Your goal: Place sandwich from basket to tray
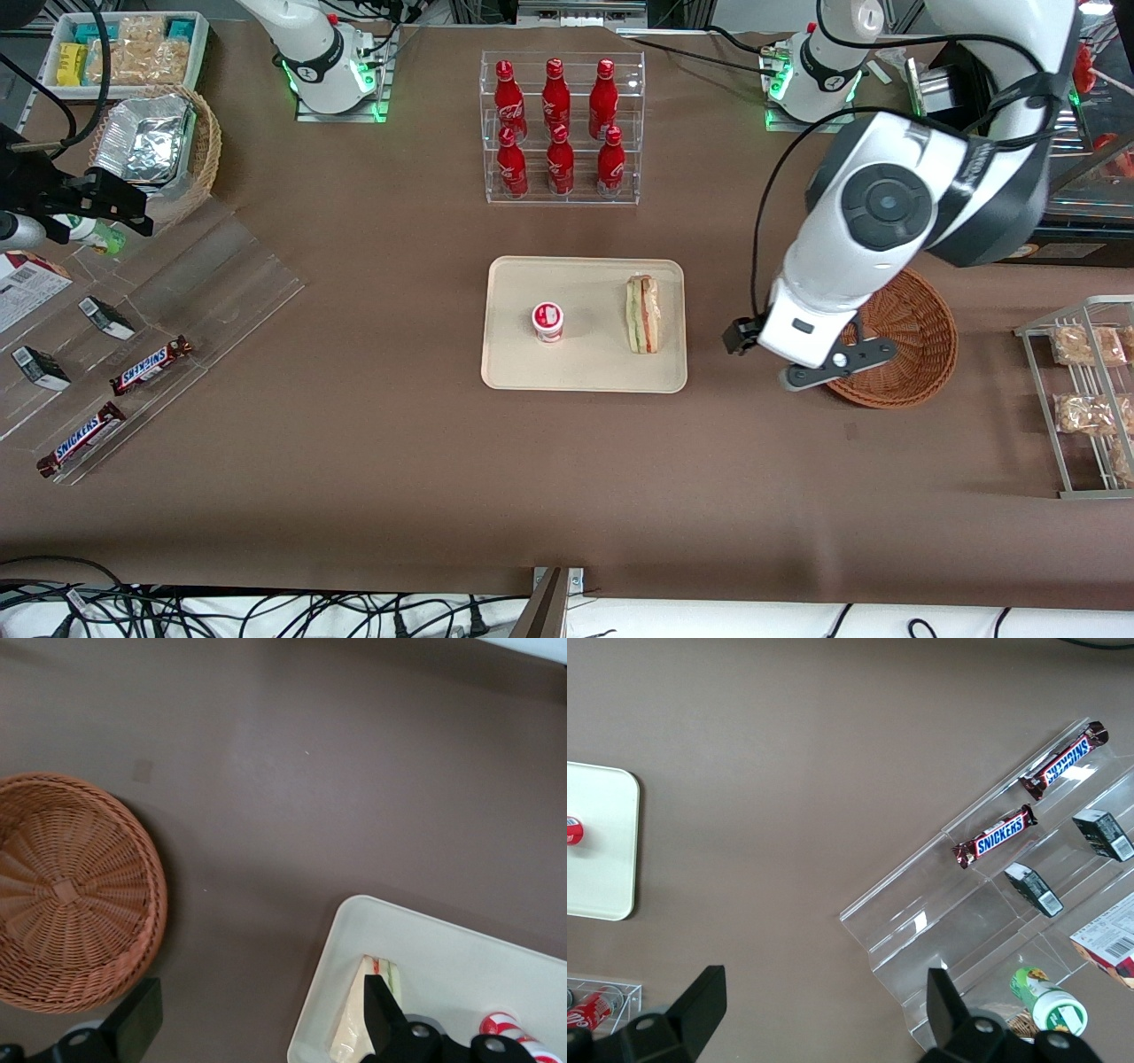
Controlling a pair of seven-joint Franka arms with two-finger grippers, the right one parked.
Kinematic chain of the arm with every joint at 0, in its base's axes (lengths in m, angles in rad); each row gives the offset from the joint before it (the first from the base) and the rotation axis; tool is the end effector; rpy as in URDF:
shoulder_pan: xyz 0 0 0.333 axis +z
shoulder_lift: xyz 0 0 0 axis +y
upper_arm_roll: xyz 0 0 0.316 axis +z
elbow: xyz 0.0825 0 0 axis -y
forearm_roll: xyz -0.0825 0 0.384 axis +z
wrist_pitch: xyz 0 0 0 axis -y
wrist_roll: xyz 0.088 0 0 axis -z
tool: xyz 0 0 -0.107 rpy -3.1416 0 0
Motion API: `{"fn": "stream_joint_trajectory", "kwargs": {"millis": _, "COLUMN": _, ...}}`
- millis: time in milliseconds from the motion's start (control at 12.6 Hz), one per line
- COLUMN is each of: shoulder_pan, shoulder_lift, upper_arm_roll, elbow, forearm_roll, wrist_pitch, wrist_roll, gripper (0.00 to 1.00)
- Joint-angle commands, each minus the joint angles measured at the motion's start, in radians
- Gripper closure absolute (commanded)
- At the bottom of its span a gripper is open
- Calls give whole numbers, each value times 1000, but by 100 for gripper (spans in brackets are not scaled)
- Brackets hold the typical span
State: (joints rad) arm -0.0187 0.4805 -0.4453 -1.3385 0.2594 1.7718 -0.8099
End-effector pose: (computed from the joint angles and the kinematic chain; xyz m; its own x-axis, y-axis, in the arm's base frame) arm 0.6510 -0.2338 0.4734 0.9430 0.3307 0.0371 0.3320 -0.9425 -0.0387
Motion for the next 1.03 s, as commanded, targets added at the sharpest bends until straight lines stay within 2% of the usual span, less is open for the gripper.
{"fn": "stream_joint_trajectory", "kwargs": {"millis": 0, "shoulder_pan": 29, "shoulder_lift": -36, "upper_arm_roll": -7, "elbow": -4, "forearm_roll": -34, "wrist_pitch": -26, "wrist_roll": 5, "gripper": 0}}
{"fn": "stream_joint_trajectory", "kwargs": {"millis": 237, "shoulder_pan": 77, "shoulder_lift": -54, "upper_arm_roll": -10, "elbow": -4, "forearm_roll": -42, "wrist_pitch": -34, "wrist_roll": 11, "gripper": 0}}
{"fn": "stream_joint_trajectory", "kwargs": {"millis": 475, "shoulder_pan": 88, "shoulder_lift": -103, "upper_arm_roll": 19, "elbow": -24, "forearm_roll": -81, "wrist_pitch": -35, "wrist_roll": 95, "gripper": 0}}
{"fn": "stream_joint_trajectory", "kwargs": {"millis": 633, "shoulder_pan": 72, "shoulder_lift": -163, "upper_arm_roll": 104, "elbow": -53, "forearm_roll": -152, "wrist_pitch": -35, "wrist_roll": 176, "gripper": 0}}
{"fn": "stream_joint_trajectory", "kwargs": {"millis": 950, "shoulder_pan": 71, "shoulder_lift": -258, "upper_arm_roll": 221, "elbow": -88, "forearm_roll": -221, "wrist_pitch": -107, "wrist_roll": 424, "gripper": 0}}
